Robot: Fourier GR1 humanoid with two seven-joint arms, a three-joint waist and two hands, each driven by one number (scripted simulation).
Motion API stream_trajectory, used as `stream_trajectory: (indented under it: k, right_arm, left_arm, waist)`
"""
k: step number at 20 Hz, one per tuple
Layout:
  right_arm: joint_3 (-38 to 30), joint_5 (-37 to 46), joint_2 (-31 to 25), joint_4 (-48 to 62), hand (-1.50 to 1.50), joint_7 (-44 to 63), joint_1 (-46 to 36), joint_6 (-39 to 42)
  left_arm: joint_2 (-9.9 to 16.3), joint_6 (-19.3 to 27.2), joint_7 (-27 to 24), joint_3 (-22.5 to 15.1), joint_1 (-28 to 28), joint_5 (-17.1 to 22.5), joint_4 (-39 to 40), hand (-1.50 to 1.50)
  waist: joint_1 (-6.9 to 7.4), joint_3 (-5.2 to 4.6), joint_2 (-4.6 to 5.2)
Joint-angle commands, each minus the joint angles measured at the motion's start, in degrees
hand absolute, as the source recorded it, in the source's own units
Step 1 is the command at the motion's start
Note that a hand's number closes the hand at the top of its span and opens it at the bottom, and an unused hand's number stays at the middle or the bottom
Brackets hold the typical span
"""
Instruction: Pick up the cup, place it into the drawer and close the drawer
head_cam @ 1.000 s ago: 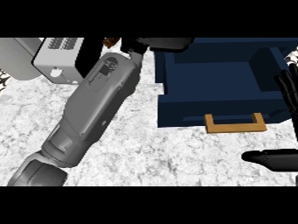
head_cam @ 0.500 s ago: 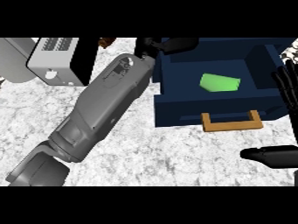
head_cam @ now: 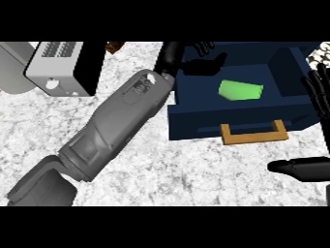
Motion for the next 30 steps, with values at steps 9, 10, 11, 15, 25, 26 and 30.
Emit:
stream_trajectory:
  k: [9, 10, 11, 15, 25, 26, 30]
  right_arm:
    - [-0.93, -2.36, -1.06, -0.91, -1.5, -1.36, 1.01, 2.4]
    - [-0.17, -2.68, -0.19, -3.01, -1.5, 1.61, 0.55, 1.33]
    - [-0.96, -4.68, 0.18, -0.14, -1.5, 0.78, -1.84, 1.61]
    - [0.61, -12.79, 0.18, -4.62, -1.5, 3.3, 2.61, 7.86]
    - [0.33, -6.36, -8.72, -7.72, 1.5, 5.06, 2.98, 13.08]
    - [1.99, -2.85, -8.69, -7.18, 1.5, 4.98, 2.26, 12.55]
    - [6.89, 7.25, -5.99, -10.46, 1.5, 2.46, 7.86, 10.56]
  left_arm:
    - [-0.01, 8.16, 2.04, -11.16, 1.09, 3.33, -1.05, -1.5]
    - [-0.01, 6.64, 0.22, -9.99, 0.47, 3.59, -0.85, -1.5]
    - [-0.01, 7.09, -0.85, -9.99, 0.05, 3.94, -1.36, -1.5]
    - [-0.01, 8.47, -5.08, -8.52, 1.05, 5.7, -4.26, -1.5]
    - [3.58, 3.6, -2.74, -1.52, -1.24, 7.48, -6.38, -1.5]
    - [1.95, 6.42, -2.0, -1.77, 0.15, 7.41, -8.85, -1.5]
    - [6.38, 5.99, 1.68, -0.09, 2.16, 7.53, -14.35, -1.5]
  waist:
    - [-1.2, 0.0, 0.22]
    - [-0.28, -0.04, 0.02]
    - [-0.17, -0.02, 0.17]
    - [0.23, -0.05, -0.31]
    - [3.92, -0.09, -0.86]
    - [4.61, -0.1, -1.04]
    - [4.8, -0.07, -1.19]
